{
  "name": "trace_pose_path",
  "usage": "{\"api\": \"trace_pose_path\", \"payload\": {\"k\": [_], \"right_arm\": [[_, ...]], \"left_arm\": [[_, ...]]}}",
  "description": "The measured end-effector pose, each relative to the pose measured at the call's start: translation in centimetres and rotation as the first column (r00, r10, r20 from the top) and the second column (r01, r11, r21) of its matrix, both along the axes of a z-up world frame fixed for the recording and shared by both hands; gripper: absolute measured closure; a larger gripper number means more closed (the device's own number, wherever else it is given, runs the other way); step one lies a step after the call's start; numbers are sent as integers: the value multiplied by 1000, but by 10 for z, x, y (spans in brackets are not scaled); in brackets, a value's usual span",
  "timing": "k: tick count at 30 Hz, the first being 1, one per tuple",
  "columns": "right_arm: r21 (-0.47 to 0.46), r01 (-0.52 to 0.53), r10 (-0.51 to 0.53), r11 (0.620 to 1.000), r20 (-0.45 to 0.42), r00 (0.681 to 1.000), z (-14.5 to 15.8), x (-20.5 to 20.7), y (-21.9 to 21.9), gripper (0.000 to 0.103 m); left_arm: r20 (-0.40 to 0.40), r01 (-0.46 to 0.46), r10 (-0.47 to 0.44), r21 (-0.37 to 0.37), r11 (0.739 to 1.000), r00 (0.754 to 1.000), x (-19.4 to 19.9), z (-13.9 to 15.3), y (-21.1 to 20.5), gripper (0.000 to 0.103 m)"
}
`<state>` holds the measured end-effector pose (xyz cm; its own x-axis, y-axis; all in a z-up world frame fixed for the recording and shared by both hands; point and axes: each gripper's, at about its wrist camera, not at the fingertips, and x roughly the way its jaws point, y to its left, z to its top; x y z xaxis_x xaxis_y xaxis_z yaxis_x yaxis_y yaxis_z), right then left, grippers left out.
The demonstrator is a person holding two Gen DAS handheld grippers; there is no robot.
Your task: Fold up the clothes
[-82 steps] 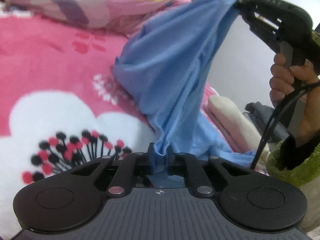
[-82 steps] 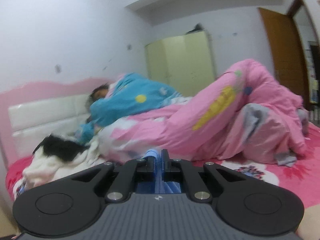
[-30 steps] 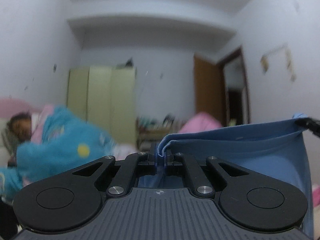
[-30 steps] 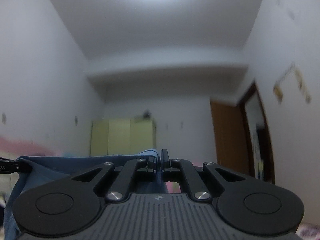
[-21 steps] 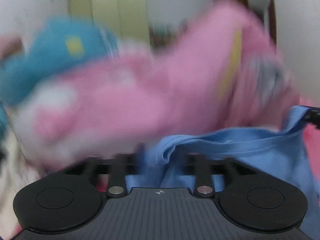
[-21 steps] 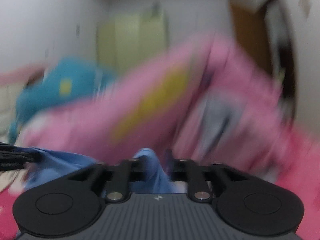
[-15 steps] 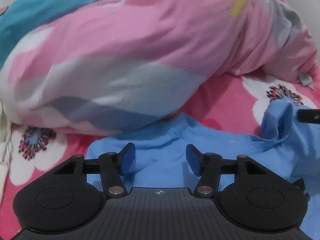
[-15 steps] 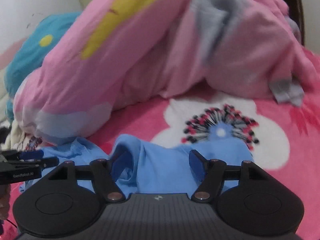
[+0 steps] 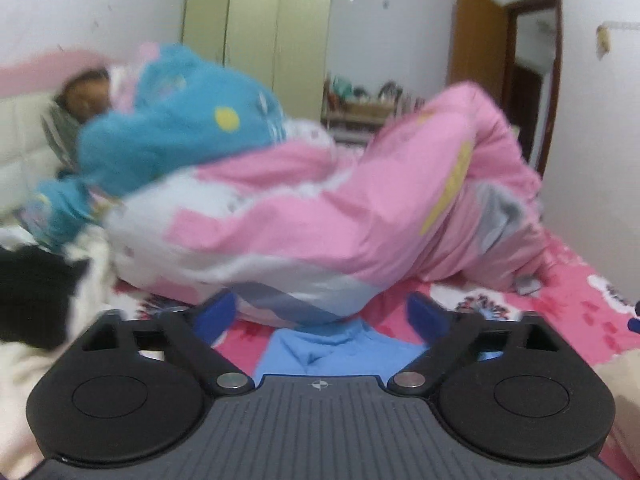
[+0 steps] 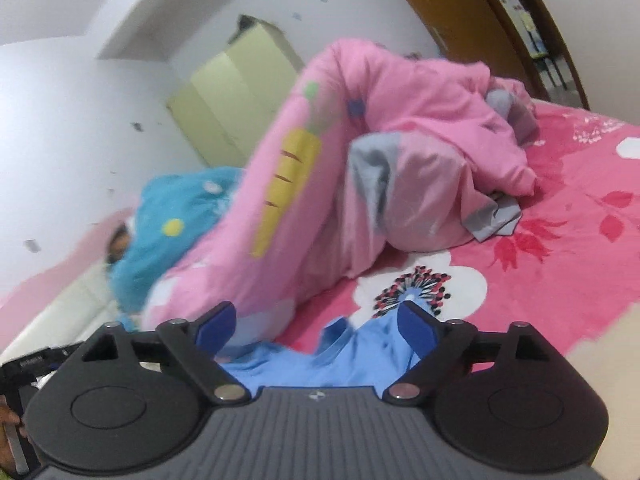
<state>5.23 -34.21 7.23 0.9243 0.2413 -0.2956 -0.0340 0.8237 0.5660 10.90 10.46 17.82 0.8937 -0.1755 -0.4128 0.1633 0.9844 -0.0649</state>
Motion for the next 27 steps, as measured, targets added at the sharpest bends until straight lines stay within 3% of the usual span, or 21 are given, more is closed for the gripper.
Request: {"api": "trace_pose_path", "payload": {"k": [3, 6, 12, 15, 17, 19, 21, 24, 27], "right_arm": [[20, -56, 56, 998, 6, 998, 0, -44, 3, 8], [44, -118, 120, 992, -49, 992, -19, -75, 15, 8], [92, -220, 235, 971, -205, 950, -70, -113, 56, 12], [36, -323, 322, 946, -244, 915, -81, -118, 96, 26], [-53, -421, 396, 905, -248, 884, -81, -115, 137, 28], [-146, -528, 489, 837, -234, 840, -78, -110, 181, 33], [-254, -617, 579, 745, -214, 787, -77, -106, 230, 33], [-442, -699, 695, 562, -206, 689, -84, -108, 306, 34], [-606, -695, 732, 386, -257, 631, -107, -109, 369, 38]], "left_arm": [[7, -1, 1, -1, 1000, 1000, -54, 7, 16, 1], [-37, -9, 9, -19, 1000, 999, -91, -7, 28, 1], [-238, -55, 35, -79, 995, 971, -127, -98, 39, 8], [-331, -128, 74, -144, 981, 941, -138, -139, 51, 27], [-382, -187, 99, -200, 962, 919, -144, -161, 63, 41], [-401, -232, 112, -265, 936, 909, -151, -174, 77, 47], [-400, -259, 123, -306, 916, 908, -157, -182, 87, 50], [-403, -270, 123, -331, 904, 907, -165, -190, 96, 55], [-418, -279, 112, -363, 889, 901, -168, -202, 104, 61]]}}
